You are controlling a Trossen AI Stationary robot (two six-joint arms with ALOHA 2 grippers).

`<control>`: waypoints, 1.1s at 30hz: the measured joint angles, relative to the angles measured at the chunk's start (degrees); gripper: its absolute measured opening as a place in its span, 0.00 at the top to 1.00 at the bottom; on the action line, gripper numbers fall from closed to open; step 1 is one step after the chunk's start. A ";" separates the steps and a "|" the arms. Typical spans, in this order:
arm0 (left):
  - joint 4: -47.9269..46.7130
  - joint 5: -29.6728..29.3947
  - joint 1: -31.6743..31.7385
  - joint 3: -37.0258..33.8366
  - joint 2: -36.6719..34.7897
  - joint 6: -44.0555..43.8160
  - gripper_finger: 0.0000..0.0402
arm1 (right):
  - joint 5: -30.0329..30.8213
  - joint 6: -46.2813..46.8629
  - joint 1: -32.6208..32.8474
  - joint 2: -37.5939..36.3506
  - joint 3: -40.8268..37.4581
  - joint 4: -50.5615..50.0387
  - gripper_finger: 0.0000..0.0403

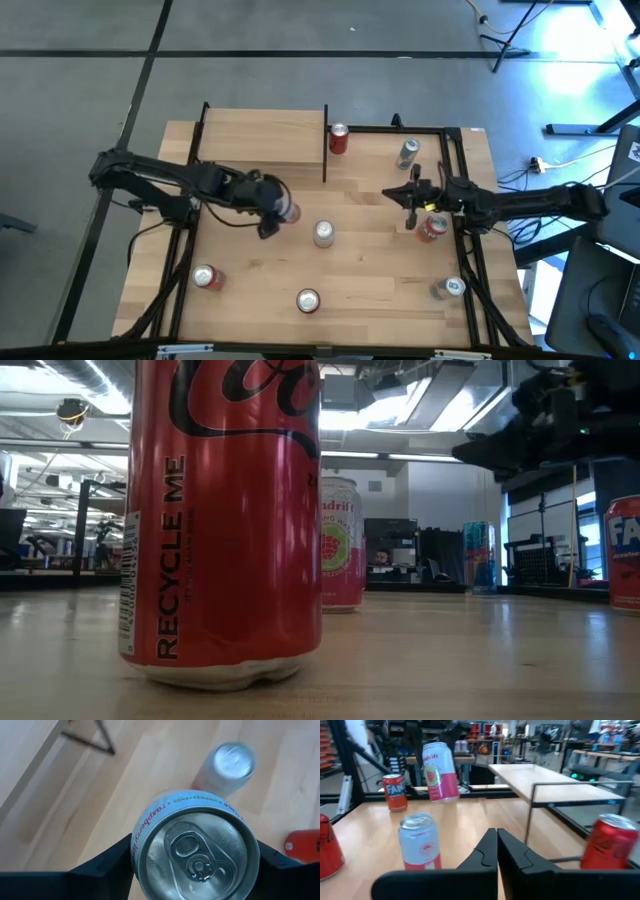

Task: Place canned beverage on shelf
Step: Put the left pink soda can on the shelf

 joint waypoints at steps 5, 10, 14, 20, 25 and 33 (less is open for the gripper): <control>3.35 0.58 0.02 4.02 5.72 4.82 0.39 | -1.68 -0.51 0.00 11.70 3.59 7.39 1.00; 5.99 1.41 -0.02 7.42 8.75 9.49 0.39 | -7.87 -1.70 0.00 23.01 8.37 15.79 1.00; 8.93 1.33 0.02 7.87 9.31 12.48 0.39 | -9.53 -3.06 0.04 30.74 13.73 16.13 1.00; 11.06 1.13 0.00 7.91 9.29 15.99 0.39 | -13.47 -3.62 0.05 39.86 19.89 15.91 1.00; 11.17 -0.55 -0.36 7.91 9.29 17.09 0.39 | -15.87 -3.76 2.02 43.24 21.91 15.92 1.00; 11.63 -0.82 -1.03 7.93 9.24 20.91 0.39 | -10.52 -6.45 5.01 46.04 24.90 14.93 1.00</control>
